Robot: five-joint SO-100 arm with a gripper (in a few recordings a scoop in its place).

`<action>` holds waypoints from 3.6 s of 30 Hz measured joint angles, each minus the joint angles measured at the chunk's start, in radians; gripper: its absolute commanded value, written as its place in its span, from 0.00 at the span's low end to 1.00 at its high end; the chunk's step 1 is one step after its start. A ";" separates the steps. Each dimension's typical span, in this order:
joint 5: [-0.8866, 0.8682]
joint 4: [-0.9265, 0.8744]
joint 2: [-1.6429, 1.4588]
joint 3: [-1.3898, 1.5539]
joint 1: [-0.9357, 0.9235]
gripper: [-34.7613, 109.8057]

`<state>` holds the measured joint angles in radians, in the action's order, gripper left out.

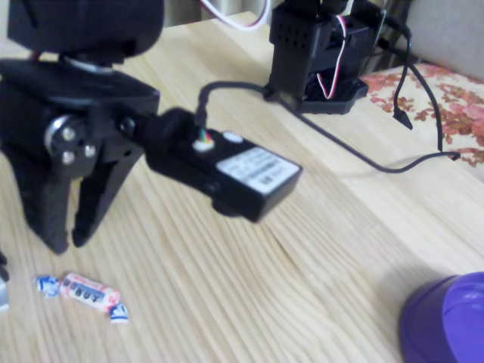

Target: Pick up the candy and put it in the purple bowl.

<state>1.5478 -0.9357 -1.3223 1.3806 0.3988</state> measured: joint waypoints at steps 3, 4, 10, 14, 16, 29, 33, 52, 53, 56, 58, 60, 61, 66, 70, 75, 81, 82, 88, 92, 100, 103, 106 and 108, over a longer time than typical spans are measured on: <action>0.000 -0.015 0.038 -0.014 0.006 0.36; -0.002 -0.018 0.051 -0.021 0.008 0.36; 0.023 -0.021 0.140 -0.066 0.023 0.36; 0.044 -0.021 0.183 -0.097 0.023 0.36; 0.055 -0.021 0.210 -0.109 0.020 0.36; 0.123 -0.040 0.313 -0.239 -0.032 0.31; 0.121 -0.041 0.333 -0.264 -0.035 0.27; -0.044 -0.110 0.310 -0.252 -0.037 0.24; -0.077 -0.110 0.296 -0.230 -0.041 0.24; -0.152 -0.118 0.235 -0.152 -0.054 0.24; -0.183 -0.130 0.175 -0.080 -0.058 0.24; -0.183 -0.146 0.098 0.000 -0.058 0.24; -0.183 -0.155 0.055 0.043 -0.058 0.24; -0.195 -0.247 -0.176 0.215 -0.043 0.24; -0.268 -0.362 -0.365 0.261 0.025 0.24; -0.390 -0.488 -0.580 0.324 0.152 0.24; -0.614 -0.552 -0.772 0.413 0.337 0.24; -0.667 -0.549 -0.798 0.433 0.373 0.24; -0.950 -0.433 -0.925 0.581 0.577 0.24; -1.062 -0.334 -0.986 0.640 0.686 0.24; -1.123 -0.195 -1.009 0.663 0.825 0.24; -1.117 -0.117 -0.980 0.664 0.877 0.24; -1.123 -0.028 -0.931 0.664 0.879 0.24; -1.135 0.026 -0.881 0.664 0.874 0.24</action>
<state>0.4126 -0.9097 -2.2028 2.0448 1.2732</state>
